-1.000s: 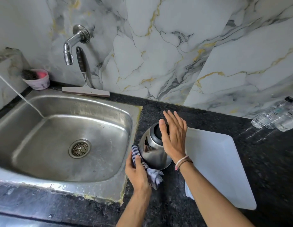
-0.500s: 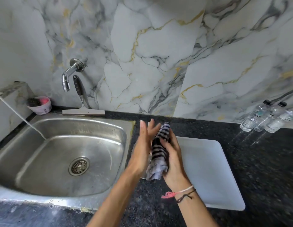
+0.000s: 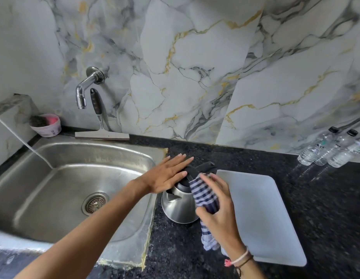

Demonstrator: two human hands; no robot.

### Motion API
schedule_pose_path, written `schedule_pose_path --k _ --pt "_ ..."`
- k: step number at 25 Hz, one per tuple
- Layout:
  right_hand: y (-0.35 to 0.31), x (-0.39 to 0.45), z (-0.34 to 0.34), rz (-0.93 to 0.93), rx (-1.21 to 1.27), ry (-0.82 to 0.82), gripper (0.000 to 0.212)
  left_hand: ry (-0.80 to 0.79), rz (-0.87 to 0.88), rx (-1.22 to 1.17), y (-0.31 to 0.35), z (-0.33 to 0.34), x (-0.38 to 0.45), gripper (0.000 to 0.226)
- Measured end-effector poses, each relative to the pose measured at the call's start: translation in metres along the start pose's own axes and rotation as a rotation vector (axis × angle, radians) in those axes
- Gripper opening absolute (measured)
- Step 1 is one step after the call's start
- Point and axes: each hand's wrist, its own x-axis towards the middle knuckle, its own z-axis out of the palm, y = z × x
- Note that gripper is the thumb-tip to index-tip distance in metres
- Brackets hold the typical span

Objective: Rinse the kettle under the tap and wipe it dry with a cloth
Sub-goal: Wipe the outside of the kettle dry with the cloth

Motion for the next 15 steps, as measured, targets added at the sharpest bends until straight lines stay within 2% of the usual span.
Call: schedule_pose_path --k 3,5,8,10,12,15 --pt "0.007 0.002 0.019 -0.310 -0.769 -0.157 0.072 0.041 0.020 -0.012 -0.007 0.010 0.003 0.058" --pt "0.017 -0.003 0.031 -0.330 -0.973 -0.184 0.081 0.079 0.038 0.037 -0.010 0.012 0.003 0.055" --pt "0.036 -0.018 0.031 -0.327 -1.115 -0.156 0.090 0.140 0.057 0.030 -0.011 0.015 0.003 0.053" --pt "0.048 -0.032 0.017 -0.369 -1.142 -0.151 0.085 0.155 0.067 -0.001 -0.011 0.017 0.002 0.053" --pt "0.051 -0.039 -0.002 -0.422 -1.109 -0.108 0.076 0.159 0.071 -0.009 -0.011 0.019 0.002 0.053" --pt "0.038 -0.021 -0.001 -0.455 -0.991 -0.032 0.083 0.148 0.075 -0.038 -0.013 0.019 0.004 0.054"
